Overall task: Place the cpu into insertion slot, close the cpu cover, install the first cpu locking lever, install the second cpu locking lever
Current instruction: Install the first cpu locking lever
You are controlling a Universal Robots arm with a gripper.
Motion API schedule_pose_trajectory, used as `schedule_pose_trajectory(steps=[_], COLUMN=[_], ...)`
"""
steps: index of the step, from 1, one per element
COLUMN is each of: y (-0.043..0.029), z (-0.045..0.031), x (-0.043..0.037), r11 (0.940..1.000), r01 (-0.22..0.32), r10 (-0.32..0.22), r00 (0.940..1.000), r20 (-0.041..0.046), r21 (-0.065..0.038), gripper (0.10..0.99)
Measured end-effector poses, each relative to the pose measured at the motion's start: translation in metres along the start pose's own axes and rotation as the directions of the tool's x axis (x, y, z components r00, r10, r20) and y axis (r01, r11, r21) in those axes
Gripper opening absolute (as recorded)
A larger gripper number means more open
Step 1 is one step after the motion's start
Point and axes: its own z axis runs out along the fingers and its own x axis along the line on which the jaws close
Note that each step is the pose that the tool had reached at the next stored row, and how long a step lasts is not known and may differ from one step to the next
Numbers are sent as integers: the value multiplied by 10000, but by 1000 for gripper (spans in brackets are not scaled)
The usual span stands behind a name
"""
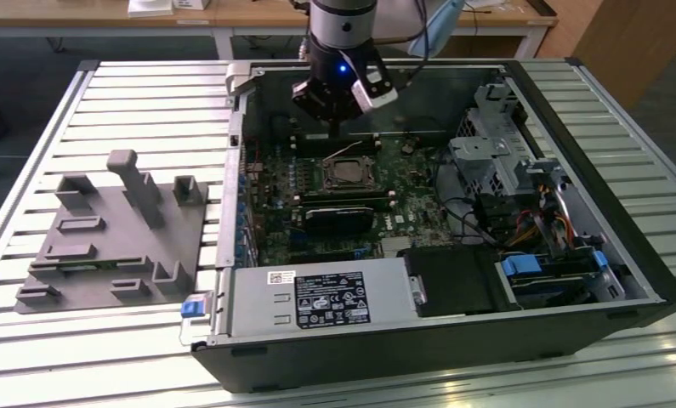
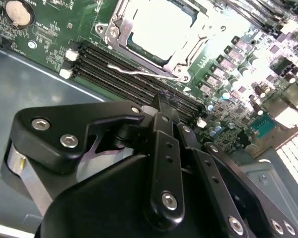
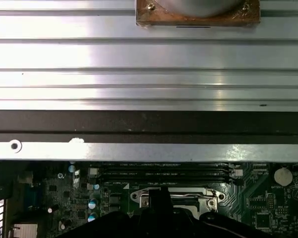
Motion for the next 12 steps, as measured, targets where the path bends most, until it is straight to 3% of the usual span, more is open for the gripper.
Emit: schedule_pose_trajectory(steps=[12], y=[-9], z=[86], x=[-58], r11=[9998], r01=[218], r10=[-218], r00=[9998], r20=[-23], r21=[-3], gripper=[106])
